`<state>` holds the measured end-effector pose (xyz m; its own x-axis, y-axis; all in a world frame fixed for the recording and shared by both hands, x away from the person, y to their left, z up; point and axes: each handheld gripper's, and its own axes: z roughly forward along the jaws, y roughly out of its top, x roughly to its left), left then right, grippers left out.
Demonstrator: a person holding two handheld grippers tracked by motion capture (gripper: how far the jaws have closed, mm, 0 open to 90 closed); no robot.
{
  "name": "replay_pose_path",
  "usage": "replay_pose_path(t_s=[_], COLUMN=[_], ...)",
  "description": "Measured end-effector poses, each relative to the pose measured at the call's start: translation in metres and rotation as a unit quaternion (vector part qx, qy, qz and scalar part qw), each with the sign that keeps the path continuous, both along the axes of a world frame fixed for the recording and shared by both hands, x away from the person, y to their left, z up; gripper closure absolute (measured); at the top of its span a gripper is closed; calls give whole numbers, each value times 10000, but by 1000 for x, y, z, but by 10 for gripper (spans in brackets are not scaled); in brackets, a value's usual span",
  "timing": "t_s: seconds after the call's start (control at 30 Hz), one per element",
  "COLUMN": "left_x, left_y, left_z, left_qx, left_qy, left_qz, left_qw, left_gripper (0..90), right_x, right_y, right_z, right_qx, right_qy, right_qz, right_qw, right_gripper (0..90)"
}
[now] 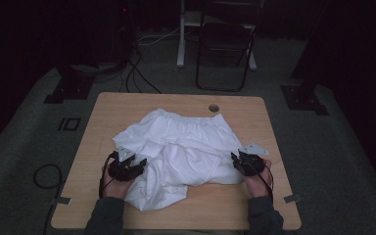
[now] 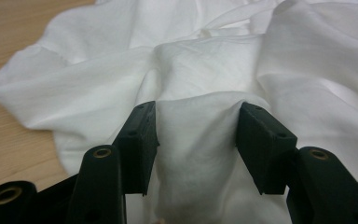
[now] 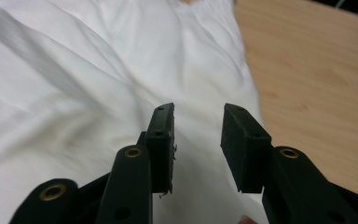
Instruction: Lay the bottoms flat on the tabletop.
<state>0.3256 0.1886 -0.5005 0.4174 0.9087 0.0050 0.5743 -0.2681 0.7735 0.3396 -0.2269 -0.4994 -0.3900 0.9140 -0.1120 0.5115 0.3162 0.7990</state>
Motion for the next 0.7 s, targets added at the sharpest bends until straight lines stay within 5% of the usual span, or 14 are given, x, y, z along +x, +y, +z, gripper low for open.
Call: replay_pose_path(t_s=[0.37, 0.57, 0.7], left_x=[14, 26, 32], left_y=[-8, -18, -30], left_z=[12, 2, -11], left_qx=[-151, -101, -15], left_qy=[-144, 99, 335], left_qz=[56, 24, -49], left_qw=[9998, 9999, 9994], left_gripper=[441, 362, 349], right_x=[5, 11, 19], right_y=[44, 75, 98], right_z=[17, 19, 7], right_qx=[319, 384, 387], right_qy=[-83, -59, 205], right_qz=[598, 893, 1025], right_qw=[9977, 9952, 9938], right_gripper=[585, 551, 531])
